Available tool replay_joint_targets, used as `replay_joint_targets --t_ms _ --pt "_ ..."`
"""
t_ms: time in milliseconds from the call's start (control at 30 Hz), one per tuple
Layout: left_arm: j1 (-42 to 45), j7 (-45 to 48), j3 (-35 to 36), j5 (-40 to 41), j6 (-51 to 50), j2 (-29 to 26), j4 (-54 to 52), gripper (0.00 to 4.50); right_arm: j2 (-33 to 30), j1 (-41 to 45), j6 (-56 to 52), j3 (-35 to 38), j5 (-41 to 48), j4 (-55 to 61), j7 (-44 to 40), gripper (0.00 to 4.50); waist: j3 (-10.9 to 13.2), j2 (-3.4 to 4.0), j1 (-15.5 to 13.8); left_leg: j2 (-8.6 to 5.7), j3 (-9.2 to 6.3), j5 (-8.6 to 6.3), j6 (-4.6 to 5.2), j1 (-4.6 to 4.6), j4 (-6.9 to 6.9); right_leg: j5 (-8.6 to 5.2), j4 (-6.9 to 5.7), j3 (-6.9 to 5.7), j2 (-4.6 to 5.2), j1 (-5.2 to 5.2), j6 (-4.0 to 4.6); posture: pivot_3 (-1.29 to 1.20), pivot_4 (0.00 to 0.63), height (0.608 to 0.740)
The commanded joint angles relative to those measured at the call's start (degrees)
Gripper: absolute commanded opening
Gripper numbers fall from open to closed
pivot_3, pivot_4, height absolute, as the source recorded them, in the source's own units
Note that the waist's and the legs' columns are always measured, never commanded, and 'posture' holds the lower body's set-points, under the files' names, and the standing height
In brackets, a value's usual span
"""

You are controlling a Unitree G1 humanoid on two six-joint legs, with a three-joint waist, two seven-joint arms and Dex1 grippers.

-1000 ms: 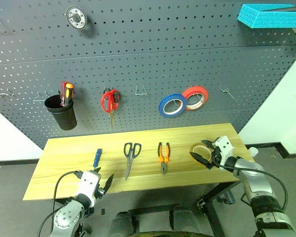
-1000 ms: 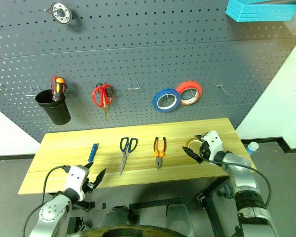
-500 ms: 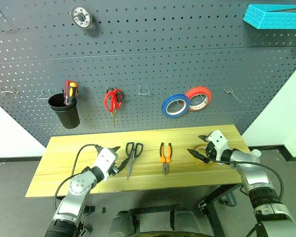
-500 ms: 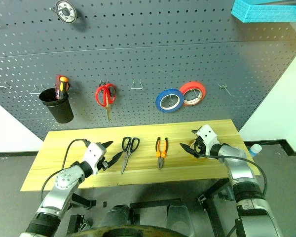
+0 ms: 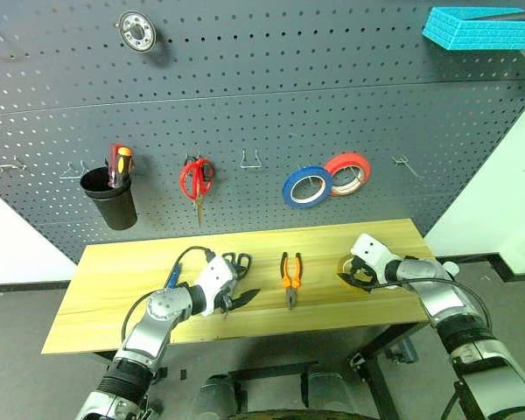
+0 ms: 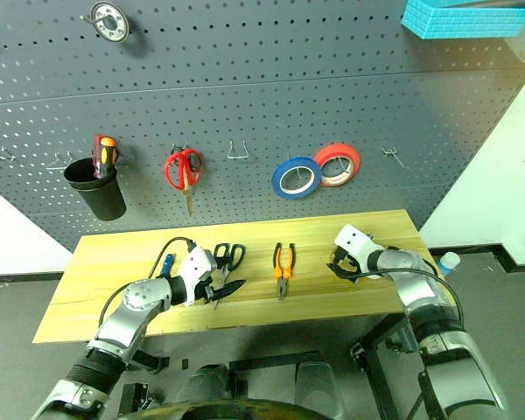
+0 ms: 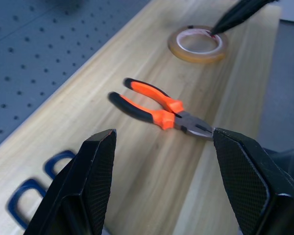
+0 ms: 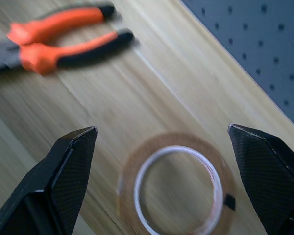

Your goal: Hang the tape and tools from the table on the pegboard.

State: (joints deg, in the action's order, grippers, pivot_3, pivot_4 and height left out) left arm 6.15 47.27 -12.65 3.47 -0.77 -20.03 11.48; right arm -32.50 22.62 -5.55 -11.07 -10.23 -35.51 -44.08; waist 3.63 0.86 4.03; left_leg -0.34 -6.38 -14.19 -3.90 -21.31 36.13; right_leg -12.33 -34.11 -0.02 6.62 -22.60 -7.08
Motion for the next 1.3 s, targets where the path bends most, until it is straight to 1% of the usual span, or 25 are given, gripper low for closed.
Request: replay_joint_targets --t_ms 33,167,400,667,1000,1100,1167,1200,1300 --pt "1.3 1.2 0.5 1.4 -0.4 -0.6 -0.8 3.26 0.8 3.4 -4.1 -1.4 -0.5 -2.8 -2.5 4.50 0.0 0.00 0.0 0.00 0.00 0.00 0.01 -0.01 -0.01 0.00 0.00 0.01 0.00 -0.01 0.00 -0.10 0.000 0.738" --pt "1.2 1.8 0.6 2.2 -0.7 -0.4 -1.8 3.26 2.0 7.7 -5.8 -3.0 -1.1 -9.7 -4.3 4.50 0.0 0.00 0.2 0.00 0.00 0.01 0.01 0.02 -0.01 0.00 -0.01 0.03 0.00 0.01 -0.01 -0.09 0.000 0.738" --pt "0.4 3.1 0.4 4.1 -0.4 0.1 -4.6 3.26 3.6 13.3 -3.2 -5.0 -3.2 -21.0 -4.6 4.50 0.0 0.01 0.1 0.00 -0.01 0.01 0.01 0.10 0.02 0.01 -0.12 0.04 -0.02 0.05 0.00 -0.08 0.000 0.738" --pt "0.5 3.9 0.1 5.1 -0.4 0.4 -6.6 3.26 5.9 15.6 -0.2 -5.8 -5.3 -29.1 -2.6 4.50 0.0 0.01 0.2 0.00 -0.01 0.02 0.01 0.11 0.01 0.01 -0.12 0.09 -0.03 0.05 -0.01 -0.07 0.000 0.738" --pt "0.6 3.5 0.2 5.2 -0.3 0.5 -6.3 3.26 6.9 16.3 1.7 -6.2 -7.6 -34.1 0.1 4.50 0.0 0.01 0.8 0.00 -0.01 0.02 0.01 0.30 0.00 0.01 -0.17 0.15 -0.06 0.19 0.00 -0.08 0.000 0.738" --pt "0.6 3.3 0.2 5.1 -0.2 0.6 -6.0 3.28 7.0 16.1 1.6 -6.4 -8.2 -34.6 0.4 3.91 0.0 0.01 1.3 0.00 0.00 0.02 0.01 0.34 0.00 0.01 -0.17 0.17 -0.07 0.24 0.00 -0.08 0.000 0.738" --pt "0.6 3.3 0.2 5.1 -0.1 0.6 -5.9 3.28 7.0 16.1 1.4 -6.4 -8.4 -34.9 0.5 3.15 0.0 0.01 1.7 0.00 0.00 0.02 0.01 0.42 0.01 0.01 -0.18 0.18 -0.07 0.32 0.00 -0.08 0.000 0.738" --pt "0.6 3.2 0.2 5.1 -0.1 0.6 -5.8 3.28 7.0 16.1 1.3 -6.5 -8.5 -35.0 0.5 2.89 0.0 0.01 1.8 0.00 0.00 0.02 0.01 0.46 0.00 0.01 -0.18 0.19 -0.07 0.35 0.00 -0.08 0.000 0.738" --pt "0.7 3.1 0.2 5.1 0.0 0.7 -5.6 3.28 7.1 16.2 0.2 -6.3 -8.4 -35.5 0.0 1.90 0.0 0.01 2.1 0.00 0.01 0.02 0.01 0.67 -0.02 0.00 -0.19 0.23 -0.08 0.49 0.00 -0.09 0.000 0.738"
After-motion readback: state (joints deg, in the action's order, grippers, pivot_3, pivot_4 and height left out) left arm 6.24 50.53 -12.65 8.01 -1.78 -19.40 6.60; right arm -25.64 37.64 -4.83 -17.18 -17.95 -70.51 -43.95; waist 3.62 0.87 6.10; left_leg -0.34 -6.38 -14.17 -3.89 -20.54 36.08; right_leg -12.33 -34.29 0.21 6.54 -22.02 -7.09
